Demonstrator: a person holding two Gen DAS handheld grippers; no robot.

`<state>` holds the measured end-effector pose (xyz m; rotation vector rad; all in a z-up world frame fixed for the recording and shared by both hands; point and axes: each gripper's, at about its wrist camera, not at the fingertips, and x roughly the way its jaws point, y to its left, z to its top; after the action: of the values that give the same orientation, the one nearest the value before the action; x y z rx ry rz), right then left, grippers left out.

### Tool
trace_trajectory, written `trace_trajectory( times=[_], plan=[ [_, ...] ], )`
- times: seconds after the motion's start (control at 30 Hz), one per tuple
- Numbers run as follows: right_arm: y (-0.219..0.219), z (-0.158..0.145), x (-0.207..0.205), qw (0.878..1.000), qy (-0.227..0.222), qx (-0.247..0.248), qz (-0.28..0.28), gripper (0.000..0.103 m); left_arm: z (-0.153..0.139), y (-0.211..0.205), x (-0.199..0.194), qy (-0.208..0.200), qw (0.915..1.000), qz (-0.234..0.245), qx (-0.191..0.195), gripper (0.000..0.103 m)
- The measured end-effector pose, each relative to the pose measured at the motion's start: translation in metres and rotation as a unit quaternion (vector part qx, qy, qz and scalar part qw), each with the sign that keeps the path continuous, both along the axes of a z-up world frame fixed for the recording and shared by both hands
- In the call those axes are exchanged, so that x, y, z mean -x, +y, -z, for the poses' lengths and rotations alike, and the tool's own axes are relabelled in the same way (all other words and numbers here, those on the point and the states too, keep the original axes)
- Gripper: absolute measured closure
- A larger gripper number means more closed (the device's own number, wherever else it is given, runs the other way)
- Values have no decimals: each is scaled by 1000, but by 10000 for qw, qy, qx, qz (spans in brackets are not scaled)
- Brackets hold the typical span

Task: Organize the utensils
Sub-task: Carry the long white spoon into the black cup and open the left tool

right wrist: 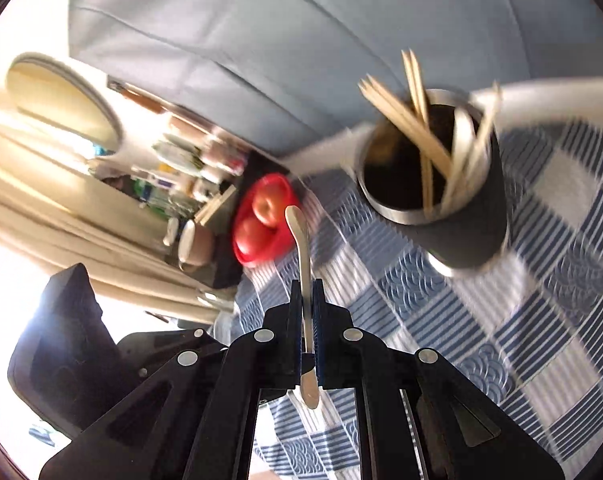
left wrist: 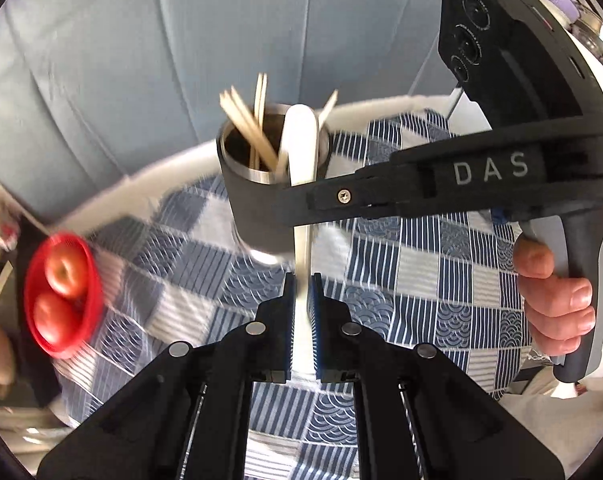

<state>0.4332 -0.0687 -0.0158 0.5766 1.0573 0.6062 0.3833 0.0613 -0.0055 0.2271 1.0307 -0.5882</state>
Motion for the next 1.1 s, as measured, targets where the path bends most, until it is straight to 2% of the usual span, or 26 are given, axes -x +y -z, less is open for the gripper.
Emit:
trace_trajectory(
  times=[0.1,0.27,0.37,0.53,0.57,0.6,0.63,0.67,0.7,0.73,0.8,0.83,0.9,1.1],
  plan=[
    [-6,-29,-6,9992,-386,69,64,98,-27,-8,-8,-302,9994,113,-142,96],
    [-16,-68,-16,9956,-875,255,233,98,-55,-16,-30,-631,9978,208,-57,96],
    [-24,-82,-26,9925,-1082,436,373,98,-61,-22,-42,-725,9969,301,31,96],
    [-29,-85,-44,9871,-1283,726,617,98,-59,-29,-67,-845,9954,429,162,95],
    [-29,-83,-51,9869,-1256,787,633,96,-55,-28,-76,-875,9954,355,175,88],
    [-30,-79,-58,9862,-1193,912,693,94,-52,-28,-80,-904,9953,310,185,73],
    [-30,-76,-60,9854,-1155,998,751,89,-48,-26,-81,-920,9950,309,244,64],
    [-33,-72,-63,9844,-1122,1094,798,80,-45,-25,-82,-940,9948,293,276,45],
    [-36,-70,-64,9827,-1128,1192,854,50,-40,-21,-79,-1022,9942,216,271,32],
    [-39,-68,-62,9802,-1171,1290,943,30,-37,-19,-77,-1033,9941,190,287,29],
    [-47,-66,-58,9779,-1238,1343,1015,29,-28,-11,-70,-1001,9943,48,372,17],
    [-50,-64,-56,9796,-1184,1277,1000,27,-25,-8,-67,-991,9943,-33,399,15],
    [-57,-62,-51,9823,-1108,1155,974,19,-20,-2,-61,-953,9942,-191,456,8],
    [-51,-65,-29,9706,-1385,1815,763,17,-11,9,-47,-990,9915,-726,424,6]
  ],
)
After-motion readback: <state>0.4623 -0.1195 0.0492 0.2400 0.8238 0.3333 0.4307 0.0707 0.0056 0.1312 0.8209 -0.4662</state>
